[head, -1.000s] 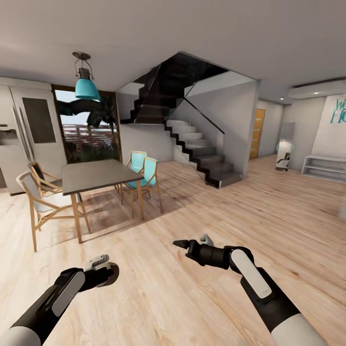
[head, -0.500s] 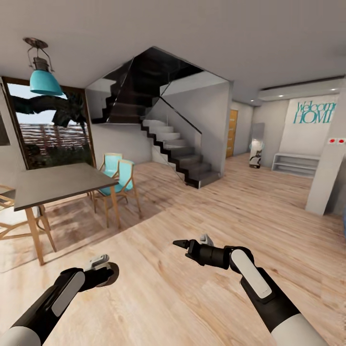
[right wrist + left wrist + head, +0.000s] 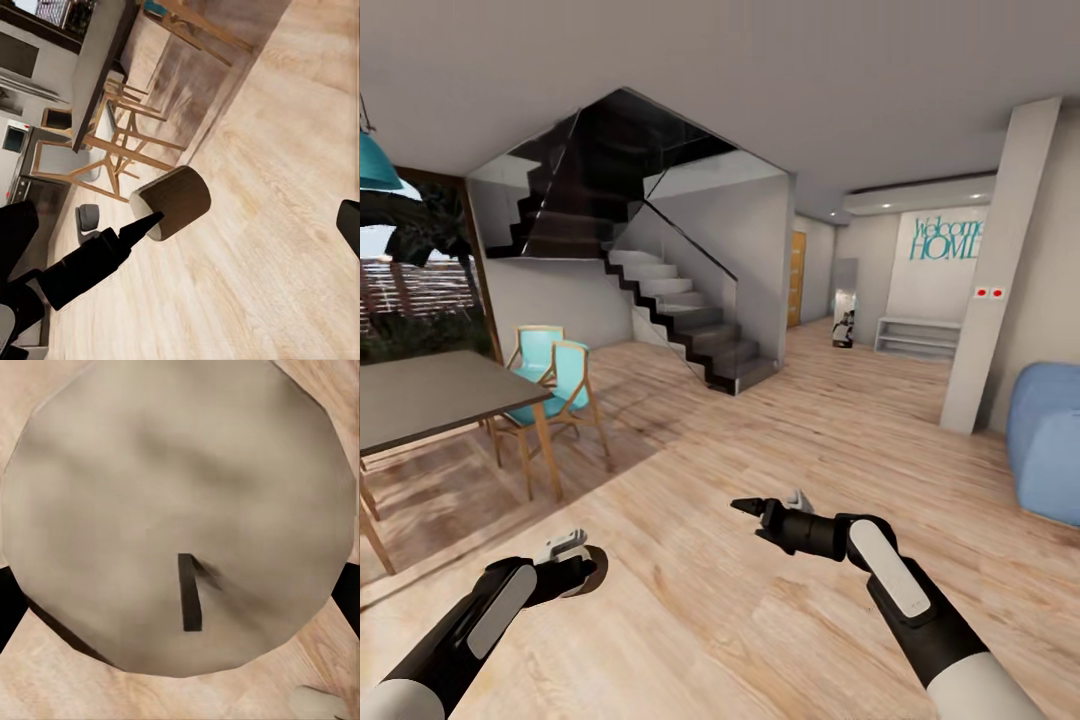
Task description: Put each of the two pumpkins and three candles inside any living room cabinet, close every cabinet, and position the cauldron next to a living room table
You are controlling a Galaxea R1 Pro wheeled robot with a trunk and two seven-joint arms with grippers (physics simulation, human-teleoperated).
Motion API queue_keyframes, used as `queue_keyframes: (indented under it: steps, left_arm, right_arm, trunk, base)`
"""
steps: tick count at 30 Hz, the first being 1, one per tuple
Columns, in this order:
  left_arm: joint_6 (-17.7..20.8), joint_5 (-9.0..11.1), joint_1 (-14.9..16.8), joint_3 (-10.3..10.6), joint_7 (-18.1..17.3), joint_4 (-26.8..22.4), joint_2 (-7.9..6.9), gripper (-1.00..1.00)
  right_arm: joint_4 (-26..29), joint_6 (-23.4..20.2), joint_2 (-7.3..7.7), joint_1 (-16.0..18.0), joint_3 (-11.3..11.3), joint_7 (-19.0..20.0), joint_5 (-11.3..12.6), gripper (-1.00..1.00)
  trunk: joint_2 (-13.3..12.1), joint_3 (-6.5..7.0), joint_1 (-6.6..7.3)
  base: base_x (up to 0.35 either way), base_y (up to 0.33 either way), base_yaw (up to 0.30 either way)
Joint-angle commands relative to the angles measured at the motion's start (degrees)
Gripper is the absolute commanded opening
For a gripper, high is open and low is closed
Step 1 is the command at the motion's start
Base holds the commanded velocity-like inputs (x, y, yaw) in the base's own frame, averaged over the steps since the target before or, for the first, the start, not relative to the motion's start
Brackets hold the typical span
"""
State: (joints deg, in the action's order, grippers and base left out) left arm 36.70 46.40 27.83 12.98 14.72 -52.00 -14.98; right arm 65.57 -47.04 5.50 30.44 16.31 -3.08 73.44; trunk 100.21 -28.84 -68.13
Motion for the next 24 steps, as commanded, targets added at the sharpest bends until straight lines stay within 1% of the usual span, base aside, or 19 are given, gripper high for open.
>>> queue_keyframes:
  steps: [1, 6, 9, 12, 24]
  left_arm:
    - [0.0, 0.6, 0.0, 0.2, 0.6, -0.1, -0.07, -1.00]
    - [0.0, 0.6, 0.0, 0.2, 0.6, -0.1, -0.10, -1.00]
    - [0.0, 0.6, 0.0, 0.1, 0.6, -0.1, -0.08, -1.00]
    - [0.0, 0.6, 0.0, 0.0, 0.6, -0.1, -0.10, -1.00]
    - [0.0, 0.5, 0.0, -0.1, 0.6, -0.1, -0.08, -1.00]
  right_arm:
    - [0.0, -0.1, 0.03, 0.1, 0.0, -0.3, 0.4, 1.00]
    - [-0.1, -0.1, 0.03, 0.1, -0.3, -0.4, 0.4, 1.00]
    - [-0.1, -0.2, 0.03, 0.1, -0.3, -0.4, 0.4, 1.00]
    - [-0.1, -0.2, 0.03, 0.1, -0.3, -0.5, 0.3, 1.00]
    - [-0.1, -0.1, 0.03, 0.1, -0.3, -0.6, 0.3, 1.00]
  trunk:
    - [0.0, -0.02, 0.00]
    - [0.0, 0.20, 0.00]
    - [0.0, 0.26, 0.00]
    - [0.0, 0.28, 0.00]
    - [0.0, 0.28, 0.00]
  base:
    - [0.048, 0.036, -0.267]
    - [0.016, 0.047, -0.232]
    - [0.058, 0.202, -0.075]
    - [0.211, 0.090, -0.020]
    - [0.277, -0.163, -0.002]
